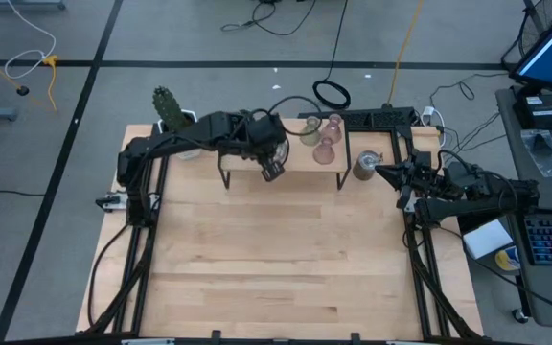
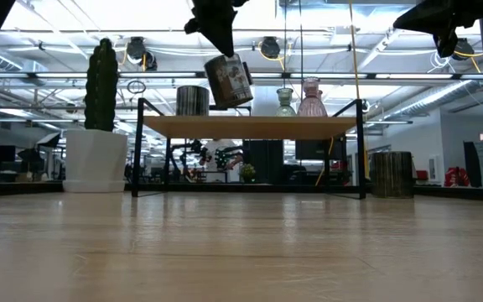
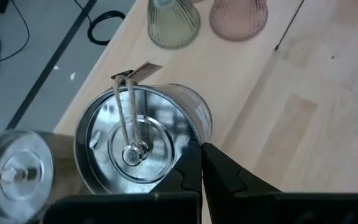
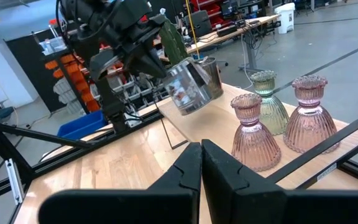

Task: Pick & Place candle stick holders
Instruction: Put the left brown scented candle on the shelf

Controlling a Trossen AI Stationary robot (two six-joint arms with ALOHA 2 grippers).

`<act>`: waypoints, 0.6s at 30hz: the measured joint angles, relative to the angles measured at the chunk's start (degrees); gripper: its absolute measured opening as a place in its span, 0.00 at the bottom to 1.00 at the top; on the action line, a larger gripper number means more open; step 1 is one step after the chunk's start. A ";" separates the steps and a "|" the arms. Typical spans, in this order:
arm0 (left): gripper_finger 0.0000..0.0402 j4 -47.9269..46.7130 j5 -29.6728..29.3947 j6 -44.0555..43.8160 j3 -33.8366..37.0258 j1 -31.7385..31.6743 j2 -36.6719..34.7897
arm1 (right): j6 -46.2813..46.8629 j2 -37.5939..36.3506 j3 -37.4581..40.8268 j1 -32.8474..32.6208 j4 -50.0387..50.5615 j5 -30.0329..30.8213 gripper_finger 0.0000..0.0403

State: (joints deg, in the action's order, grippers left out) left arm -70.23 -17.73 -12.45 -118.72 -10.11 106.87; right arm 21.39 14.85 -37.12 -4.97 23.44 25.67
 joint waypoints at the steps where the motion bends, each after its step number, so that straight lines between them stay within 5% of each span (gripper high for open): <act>1: 0.00 0.34 0.45 0.72 0.00 -0.45 0.00 | 0.00 0.00 0.00 0.00 0.00 0.00 0.01; 18: 0.00 -0.23 1.72 5.89 -4.90 -3.75 -0.09 | 0.44 0.00 0.00 0.00 -0.02 1.78 0.01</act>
State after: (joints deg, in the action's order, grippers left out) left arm -70.46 -16.02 -6.56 -123.61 -13.87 106.78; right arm 21.82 14.85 -37.12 -4.97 23.42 27.46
